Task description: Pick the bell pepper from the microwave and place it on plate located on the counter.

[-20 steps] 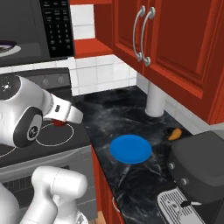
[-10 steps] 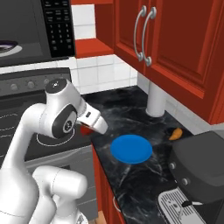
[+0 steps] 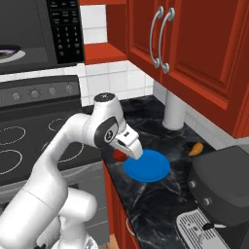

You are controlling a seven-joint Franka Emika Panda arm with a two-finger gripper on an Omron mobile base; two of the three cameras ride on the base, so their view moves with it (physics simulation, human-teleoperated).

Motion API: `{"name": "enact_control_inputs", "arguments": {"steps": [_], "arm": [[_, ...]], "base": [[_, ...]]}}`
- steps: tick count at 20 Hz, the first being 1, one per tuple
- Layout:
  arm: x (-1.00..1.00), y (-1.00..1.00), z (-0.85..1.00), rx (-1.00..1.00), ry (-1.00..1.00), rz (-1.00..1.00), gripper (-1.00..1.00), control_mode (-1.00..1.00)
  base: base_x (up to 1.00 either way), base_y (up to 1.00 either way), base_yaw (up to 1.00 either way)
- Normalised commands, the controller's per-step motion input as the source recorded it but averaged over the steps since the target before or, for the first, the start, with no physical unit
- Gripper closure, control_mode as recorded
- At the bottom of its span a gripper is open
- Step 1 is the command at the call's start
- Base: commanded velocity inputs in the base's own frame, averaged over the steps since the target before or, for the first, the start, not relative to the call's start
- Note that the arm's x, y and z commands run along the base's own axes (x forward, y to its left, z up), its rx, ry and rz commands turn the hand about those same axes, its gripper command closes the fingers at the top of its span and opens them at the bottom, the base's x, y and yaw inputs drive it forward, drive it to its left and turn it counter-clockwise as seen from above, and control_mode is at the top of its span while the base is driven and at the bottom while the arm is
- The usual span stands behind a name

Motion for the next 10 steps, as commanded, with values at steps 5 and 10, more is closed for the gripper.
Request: {"name": "enact_control_inputs", "arguments": {"steps": [5, 10], "arm": [[0.39, -0.21, -0.44, 0.00, 0.09, -0.02, 1.00, -1.00], [0.49, -0.09, -0.43, 0.00, 0.07, -0.01, 1.00, -1.00]], "base": [[0.00, 0.00, 0.00], [0.00, 0.00, 0.00]]}}
